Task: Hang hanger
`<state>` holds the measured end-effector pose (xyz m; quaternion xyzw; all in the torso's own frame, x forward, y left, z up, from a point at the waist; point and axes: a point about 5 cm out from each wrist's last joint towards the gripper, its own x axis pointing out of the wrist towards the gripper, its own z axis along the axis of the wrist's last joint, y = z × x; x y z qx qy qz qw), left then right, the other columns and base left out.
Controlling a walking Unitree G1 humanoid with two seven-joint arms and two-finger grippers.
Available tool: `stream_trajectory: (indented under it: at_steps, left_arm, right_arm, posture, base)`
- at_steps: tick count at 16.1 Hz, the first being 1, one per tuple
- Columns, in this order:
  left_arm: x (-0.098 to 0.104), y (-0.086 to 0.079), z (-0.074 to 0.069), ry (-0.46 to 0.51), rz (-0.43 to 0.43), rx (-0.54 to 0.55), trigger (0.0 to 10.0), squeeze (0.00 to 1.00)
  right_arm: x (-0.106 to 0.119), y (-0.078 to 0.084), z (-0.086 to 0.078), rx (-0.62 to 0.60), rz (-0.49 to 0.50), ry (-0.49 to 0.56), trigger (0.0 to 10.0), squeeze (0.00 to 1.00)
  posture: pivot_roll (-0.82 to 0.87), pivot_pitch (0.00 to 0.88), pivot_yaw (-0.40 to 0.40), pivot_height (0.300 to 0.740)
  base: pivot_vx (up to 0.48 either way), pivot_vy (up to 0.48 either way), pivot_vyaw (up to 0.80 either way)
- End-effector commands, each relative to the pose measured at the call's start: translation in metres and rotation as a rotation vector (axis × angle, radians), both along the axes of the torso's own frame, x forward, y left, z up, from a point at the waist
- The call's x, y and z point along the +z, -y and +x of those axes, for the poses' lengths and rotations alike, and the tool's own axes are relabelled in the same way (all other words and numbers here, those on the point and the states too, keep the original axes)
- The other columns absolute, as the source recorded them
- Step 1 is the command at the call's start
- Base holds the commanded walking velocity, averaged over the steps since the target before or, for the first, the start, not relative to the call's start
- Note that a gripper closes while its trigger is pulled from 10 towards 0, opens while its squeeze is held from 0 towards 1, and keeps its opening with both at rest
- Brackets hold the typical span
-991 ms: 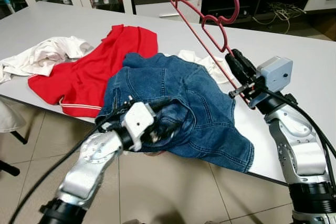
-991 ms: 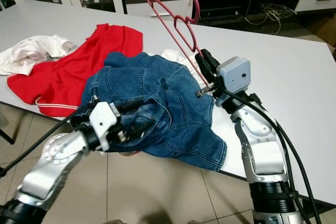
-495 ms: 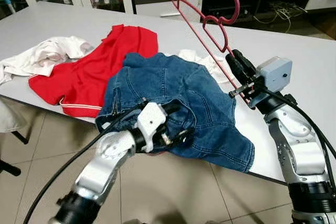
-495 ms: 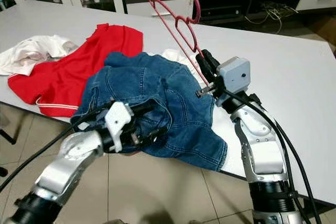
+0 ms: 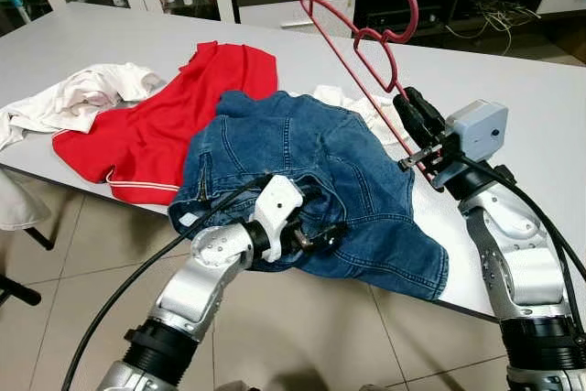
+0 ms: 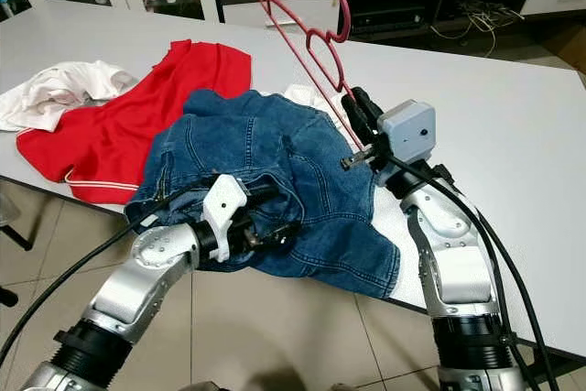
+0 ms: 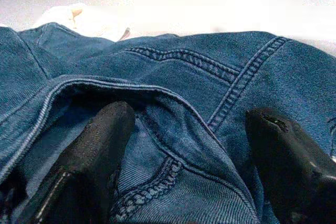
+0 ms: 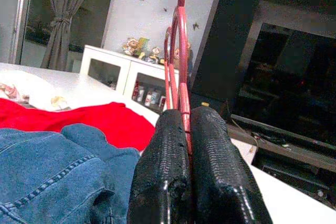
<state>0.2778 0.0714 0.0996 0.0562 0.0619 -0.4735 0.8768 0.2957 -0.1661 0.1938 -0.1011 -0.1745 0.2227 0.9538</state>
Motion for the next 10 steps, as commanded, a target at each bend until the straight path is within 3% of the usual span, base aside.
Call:
stream_trajectory:
  at_steps: [1, 2, 7, 10]
  left_arm:
    - [-0.0004, 0.0020, 0.0001, 0.002, 0.003, -0.008, 3.5, 0.00]
    - [0.0000, 0.0026, 0.0005, 0.006, -0.003, -0.008, 0.0, 0.00]
    - [0.0085, 0.0022, 0.0030, 0.057, -0.064, -0.014, 0.0, 0.00]
    - [0.0072, -0.0020, 0.0053, 0.064, -0.032, -0.001, 0.0, 0.00]
  right_arm:
    - [0.0053, -0.0031, -0.0004, 0.011, -0.006, 0.030, 10.0, 0.00]
    - [0.0037, -0.0028, -0.0011, 0.015, -0.025, 0.026, 10.0, 0.00]
    - [0.0041, -0.0002, -0.0011, 0.010, -0.035, 0.028, 10.0, 0.00]
    - [0.0036, -0.0009, -0.0016, 0.010, -0.034, 0.028, 10.0, 0.00]
  posture:
    - [-0.10, 0.000, 0.070, 0.740]
    - [-0.10, 0.000, 0.070, 0.740]
    - [-0.10, 0.000, 0.072, 0.740]
    - [-0.10, 0.000, 0.072, 0.740]
  base:
    - [0.000, 0.000, 0.00]
    - [0.000, 0.000, 0.00]
    - [0.000, 0.000, 0.00]
    - [0.000, 0.000, 0.00]
